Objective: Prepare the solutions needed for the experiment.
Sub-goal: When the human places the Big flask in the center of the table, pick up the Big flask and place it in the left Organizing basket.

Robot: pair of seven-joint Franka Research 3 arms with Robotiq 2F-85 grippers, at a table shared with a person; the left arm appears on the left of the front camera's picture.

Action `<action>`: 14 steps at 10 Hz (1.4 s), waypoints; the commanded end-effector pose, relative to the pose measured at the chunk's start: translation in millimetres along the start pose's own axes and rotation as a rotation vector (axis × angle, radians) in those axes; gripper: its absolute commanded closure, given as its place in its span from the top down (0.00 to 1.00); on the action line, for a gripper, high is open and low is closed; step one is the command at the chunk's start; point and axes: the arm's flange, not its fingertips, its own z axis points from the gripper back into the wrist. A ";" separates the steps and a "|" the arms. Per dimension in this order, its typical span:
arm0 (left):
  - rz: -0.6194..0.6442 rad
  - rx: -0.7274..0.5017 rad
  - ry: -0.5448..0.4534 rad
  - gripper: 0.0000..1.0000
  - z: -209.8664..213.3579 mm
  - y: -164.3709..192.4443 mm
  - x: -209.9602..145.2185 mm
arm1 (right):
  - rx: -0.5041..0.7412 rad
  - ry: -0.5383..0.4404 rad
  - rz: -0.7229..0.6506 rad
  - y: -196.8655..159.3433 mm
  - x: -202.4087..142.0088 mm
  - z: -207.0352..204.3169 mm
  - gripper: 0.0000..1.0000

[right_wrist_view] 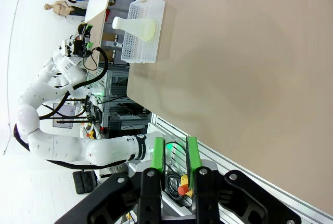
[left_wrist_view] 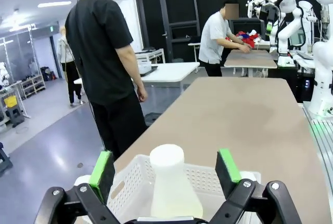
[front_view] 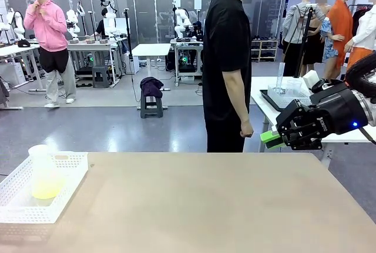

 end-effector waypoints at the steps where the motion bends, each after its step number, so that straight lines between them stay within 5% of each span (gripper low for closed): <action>1: -0.040 -0.004 -0.048 1.00 -11.6 -8.8 7.5 | 0.017 -0.007 0.017 0.0 0.6 -0.4 0.23; 13: -0.030 -0.007 -0.041 1.00 -8.0 -6.0 9.7 | 0.017 -0.007 0.017 0.0 0.6 -0.4 0.23; 14: 0.002 -0.025 -0.027 1.00 -14.4 -13.2 35.3 | 0.017 -0.007 0.017 0.0 0.6 -0.4 0.23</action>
